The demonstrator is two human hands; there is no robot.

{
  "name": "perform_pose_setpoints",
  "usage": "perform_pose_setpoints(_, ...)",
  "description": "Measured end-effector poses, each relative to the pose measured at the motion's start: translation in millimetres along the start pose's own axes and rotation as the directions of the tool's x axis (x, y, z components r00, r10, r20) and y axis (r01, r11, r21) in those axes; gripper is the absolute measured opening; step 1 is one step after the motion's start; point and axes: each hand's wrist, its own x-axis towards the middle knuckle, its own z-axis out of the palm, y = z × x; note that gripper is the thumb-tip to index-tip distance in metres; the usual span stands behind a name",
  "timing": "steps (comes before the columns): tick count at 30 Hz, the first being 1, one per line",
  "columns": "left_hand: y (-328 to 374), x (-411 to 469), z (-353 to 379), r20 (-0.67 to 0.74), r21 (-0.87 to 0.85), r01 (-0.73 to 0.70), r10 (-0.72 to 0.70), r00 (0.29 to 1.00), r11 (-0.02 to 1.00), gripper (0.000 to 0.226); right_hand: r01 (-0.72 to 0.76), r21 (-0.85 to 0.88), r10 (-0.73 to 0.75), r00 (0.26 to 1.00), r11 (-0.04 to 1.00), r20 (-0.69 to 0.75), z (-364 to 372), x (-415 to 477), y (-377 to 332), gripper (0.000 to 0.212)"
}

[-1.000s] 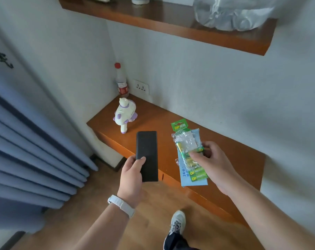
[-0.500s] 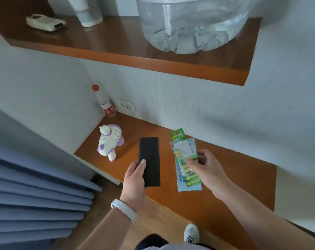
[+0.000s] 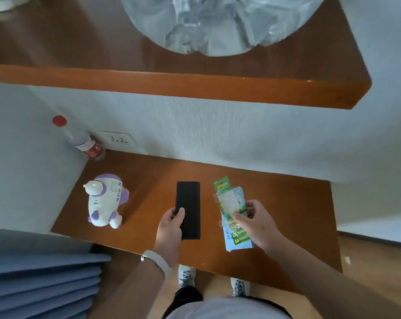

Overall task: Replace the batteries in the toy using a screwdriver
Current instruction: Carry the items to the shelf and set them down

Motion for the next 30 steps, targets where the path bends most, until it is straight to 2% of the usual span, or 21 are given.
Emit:
perform_pose_setpoints(5, -15.9, 30.0, -21.4, 0.078, 0.105, 0.044, -0.052, 0.996, 0.994, 0.017, -0.067, -0.006, 0.066, 0.993, 0.998, -0.101, 26.4, 9.5, 26.1, 0.033)
perform_pose_setpoints(12, -21.4, 69.9, -47.7, 0.141, 0.214, 0.076, -0.107, 0.984, 0.974, 0.015, -0.064, 0.0, 0.062, 0.969, 0.998, -0.24, 60.2, 31.1, 49.5, 0.033)
perform_pose_setpoints(19, -16.3, 96.0, -57.4, 0.207, 0.249, 0.048, -0.102, 0.973, 0.967, 0.014, -0.111, -0.147, 0.054, 0.936, 0.983, -0.348, 74.2, 43.2, 53.8, 0.032)
perform_pose_setpoints(26, -16.9, 104.3, -60.7, 0.23, 0.285, 0.064, -0.133, 0.964, 0.956, 0.014, -0.144, -0.219, 0.047, 0.918, 0.965, -0.393, 73.2, 43.0, 53.9, 0.01)
perform_pose_setpoints(30, -16.7, 106.0, -57.8, 0.234, 0.289, 0.082, -0.153, 0.96, 0.954, 0.015, -0.172, -0.274, 0.045, 0.908, 0.946, -0.417, 73.0, 46.4, 53.3, 0.015)
